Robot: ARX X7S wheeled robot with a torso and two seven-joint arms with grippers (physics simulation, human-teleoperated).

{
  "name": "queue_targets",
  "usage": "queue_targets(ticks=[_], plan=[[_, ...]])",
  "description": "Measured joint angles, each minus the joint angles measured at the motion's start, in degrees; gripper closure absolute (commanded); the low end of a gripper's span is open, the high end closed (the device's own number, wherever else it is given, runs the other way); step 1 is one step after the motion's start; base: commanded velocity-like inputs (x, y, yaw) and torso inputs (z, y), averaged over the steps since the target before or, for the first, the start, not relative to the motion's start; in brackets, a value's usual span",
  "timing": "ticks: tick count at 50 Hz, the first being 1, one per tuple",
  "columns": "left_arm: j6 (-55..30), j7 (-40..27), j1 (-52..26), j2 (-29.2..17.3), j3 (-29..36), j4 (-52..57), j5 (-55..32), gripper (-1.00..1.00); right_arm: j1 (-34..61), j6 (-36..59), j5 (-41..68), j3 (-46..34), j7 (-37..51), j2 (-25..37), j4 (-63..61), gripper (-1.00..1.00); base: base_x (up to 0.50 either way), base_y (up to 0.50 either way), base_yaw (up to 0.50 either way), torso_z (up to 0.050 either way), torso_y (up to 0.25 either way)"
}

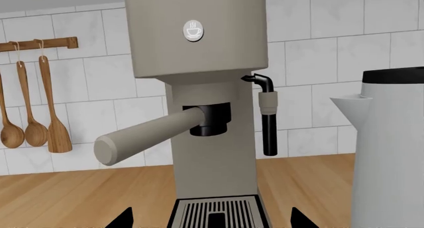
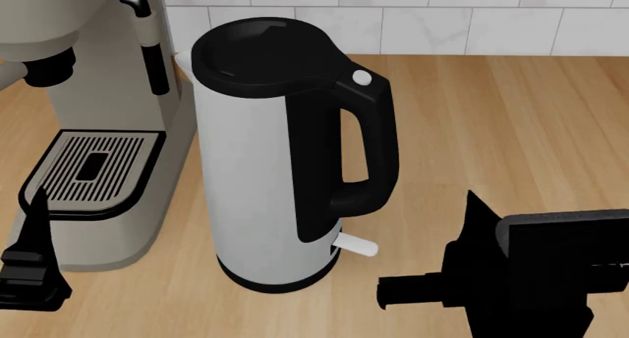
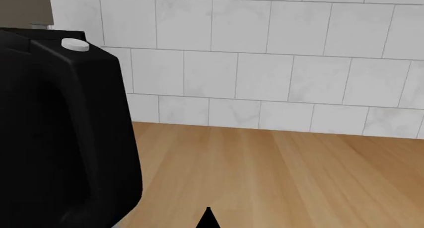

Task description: Press down the lever to turn on the electric kettle.

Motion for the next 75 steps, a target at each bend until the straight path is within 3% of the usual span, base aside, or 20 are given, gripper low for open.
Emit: queue_targets(ticks=[27,75], plan=[[1.0,-0.1,1.4,-0.6,-1.1,0.8,-1.2,-1.00,-0.6,-2.8,1.4,-6.0,-4.6,-1.3,6.5,1.00,0.00,0.00,0.00,0.000,0.000],[1.8,-1.0,1.1,-1.1,-1.4,0.2,-2.1,-1.00,1.2,-0.8,7.0,-6.7,-6.1,-2.3,7.6,1.00,0.00,0.00,0.00,0.000,0.000]])
